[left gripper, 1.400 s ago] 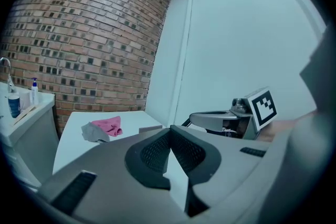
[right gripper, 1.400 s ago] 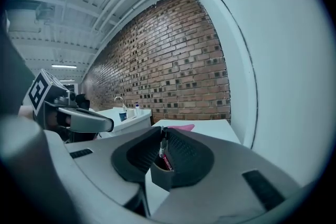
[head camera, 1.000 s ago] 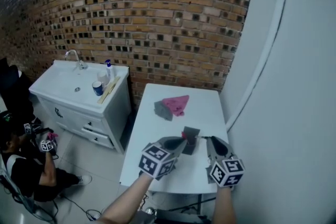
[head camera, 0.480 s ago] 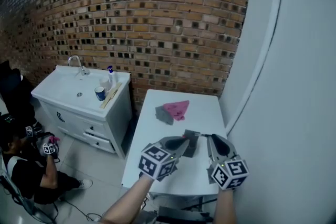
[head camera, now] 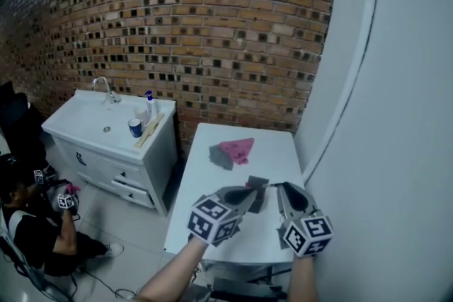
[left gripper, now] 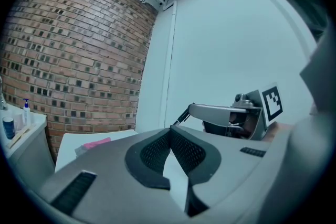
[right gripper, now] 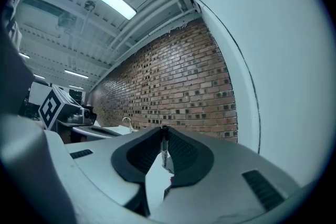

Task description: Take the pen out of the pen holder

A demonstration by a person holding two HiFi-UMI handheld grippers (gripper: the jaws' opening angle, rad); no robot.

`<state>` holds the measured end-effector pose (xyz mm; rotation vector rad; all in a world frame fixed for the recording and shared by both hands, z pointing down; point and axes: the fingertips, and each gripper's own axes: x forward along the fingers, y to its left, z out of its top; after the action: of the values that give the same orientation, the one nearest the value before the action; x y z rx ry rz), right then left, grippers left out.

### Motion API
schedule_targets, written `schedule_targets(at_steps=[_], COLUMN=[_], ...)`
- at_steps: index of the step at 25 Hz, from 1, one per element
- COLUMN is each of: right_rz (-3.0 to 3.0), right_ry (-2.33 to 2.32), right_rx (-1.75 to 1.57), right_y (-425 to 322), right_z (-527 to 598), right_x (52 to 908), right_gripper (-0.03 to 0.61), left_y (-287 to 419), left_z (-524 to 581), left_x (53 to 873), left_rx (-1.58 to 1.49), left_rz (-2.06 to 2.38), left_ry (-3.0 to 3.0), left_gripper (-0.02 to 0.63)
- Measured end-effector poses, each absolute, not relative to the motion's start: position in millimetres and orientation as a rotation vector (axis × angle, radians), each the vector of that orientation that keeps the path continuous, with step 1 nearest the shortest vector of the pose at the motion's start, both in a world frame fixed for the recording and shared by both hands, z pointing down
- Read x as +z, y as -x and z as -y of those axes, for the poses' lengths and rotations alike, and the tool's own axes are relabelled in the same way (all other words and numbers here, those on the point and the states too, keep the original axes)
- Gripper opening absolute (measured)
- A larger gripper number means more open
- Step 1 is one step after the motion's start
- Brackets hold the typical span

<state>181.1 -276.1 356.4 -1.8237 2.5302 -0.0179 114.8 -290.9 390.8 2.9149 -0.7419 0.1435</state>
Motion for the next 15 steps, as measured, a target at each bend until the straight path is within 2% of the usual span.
schedule_targets(at_steps=[15], right_rz=[-2.521], right_ry=[1.835], right_rx=[-0.017], right_y=[-175.8], right_z=[272.1], right_x=[355.4], right_gripper=[0.054], left_y=[-109.5], left_z=[287.2], left_x=[391.1], left_rx=[0.148], left_rz=[0.744], left_ry=[-2.913], left_gripper=[0.008])
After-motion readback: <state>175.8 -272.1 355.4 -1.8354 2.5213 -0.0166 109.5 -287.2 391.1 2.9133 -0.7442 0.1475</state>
